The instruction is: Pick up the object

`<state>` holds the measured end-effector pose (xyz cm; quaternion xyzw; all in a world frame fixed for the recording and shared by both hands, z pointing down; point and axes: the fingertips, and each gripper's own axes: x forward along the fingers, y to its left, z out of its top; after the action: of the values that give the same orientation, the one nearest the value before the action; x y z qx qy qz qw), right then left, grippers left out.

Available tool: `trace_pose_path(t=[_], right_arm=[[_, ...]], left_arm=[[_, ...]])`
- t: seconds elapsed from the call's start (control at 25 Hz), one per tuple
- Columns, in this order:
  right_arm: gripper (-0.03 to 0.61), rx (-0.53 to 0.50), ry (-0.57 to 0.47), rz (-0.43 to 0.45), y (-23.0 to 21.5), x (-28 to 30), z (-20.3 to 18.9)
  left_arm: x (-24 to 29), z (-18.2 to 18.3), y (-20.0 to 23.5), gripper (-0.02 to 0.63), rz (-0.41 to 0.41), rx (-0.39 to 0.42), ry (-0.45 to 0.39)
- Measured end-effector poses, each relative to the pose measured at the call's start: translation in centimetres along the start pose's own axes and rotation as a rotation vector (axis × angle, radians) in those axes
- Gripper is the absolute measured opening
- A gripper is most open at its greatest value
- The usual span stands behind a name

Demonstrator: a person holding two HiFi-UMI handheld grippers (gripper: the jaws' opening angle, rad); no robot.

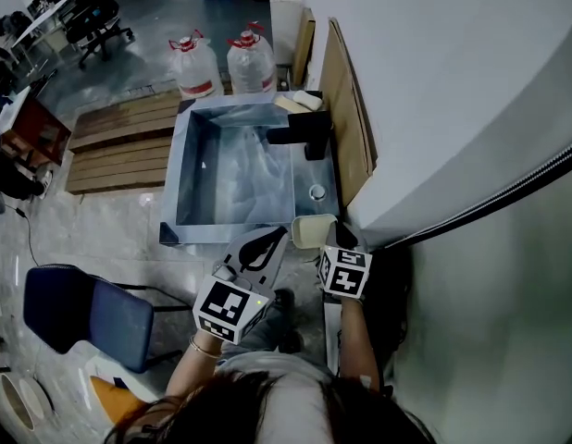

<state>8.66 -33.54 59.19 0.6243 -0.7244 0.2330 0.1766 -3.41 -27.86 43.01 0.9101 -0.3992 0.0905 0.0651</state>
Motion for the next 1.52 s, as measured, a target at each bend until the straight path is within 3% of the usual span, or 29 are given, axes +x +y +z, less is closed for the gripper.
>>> trace_pose_path(t=[0.52, 1.52], right_arm=[[0.032, 0.008, -0.104, 0.015, 0.6, -4.9, 2.5], [0.032, -0.013, -0.318, 0.066, 2.6, -17.8, 6.2]], left_arm=[[-3.5, 1.2, -0.8, 0.009, 0.066, 0.001, -0.049], [-10.9, 3.5, -7.0, 0.009, 0.11, 0.046, -0.14]])
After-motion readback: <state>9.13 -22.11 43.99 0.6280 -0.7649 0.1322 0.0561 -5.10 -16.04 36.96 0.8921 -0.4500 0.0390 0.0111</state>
